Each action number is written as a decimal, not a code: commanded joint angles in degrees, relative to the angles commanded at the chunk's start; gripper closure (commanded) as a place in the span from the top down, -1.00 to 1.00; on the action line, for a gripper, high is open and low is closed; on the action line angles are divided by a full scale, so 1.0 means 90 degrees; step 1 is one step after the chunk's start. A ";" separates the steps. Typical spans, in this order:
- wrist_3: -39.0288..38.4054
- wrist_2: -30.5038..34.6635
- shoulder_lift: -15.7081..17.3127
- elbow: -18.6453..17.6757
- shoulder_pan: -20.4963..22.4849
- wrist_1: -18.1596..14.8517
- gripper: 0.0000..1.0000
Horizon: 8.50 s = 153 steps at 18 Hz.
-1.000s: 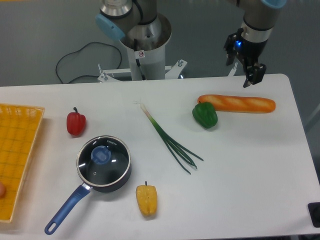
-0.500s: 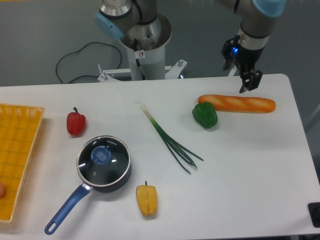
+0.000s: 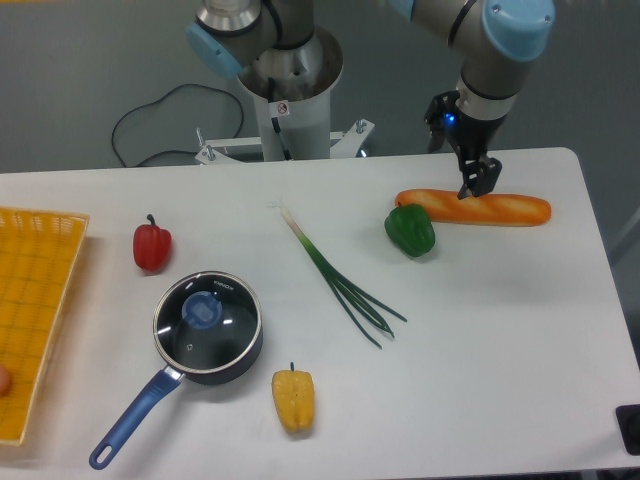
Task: Open the lid
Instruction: 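Move the gripper from above the bread toward the table center, then move the gripper over the saucepan and lower it toward the blue lid knob, then lower the gripper onto the blue knob and close it around the knob, then lift the glass lid by its knob up off the saucepan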
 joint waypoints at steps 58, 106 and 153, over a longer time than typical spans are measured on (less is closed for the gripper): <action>-0.7587 0.0283 -0.1592 0.1054 -0.4355 0.1445 1.00; -0.8066 -0.0078 -0.1992 0.1249 -0.4707 0.1621 1.00; -0.6496 0.0010 -0.1504 0.1347 -0.4112 0.0928 -0.13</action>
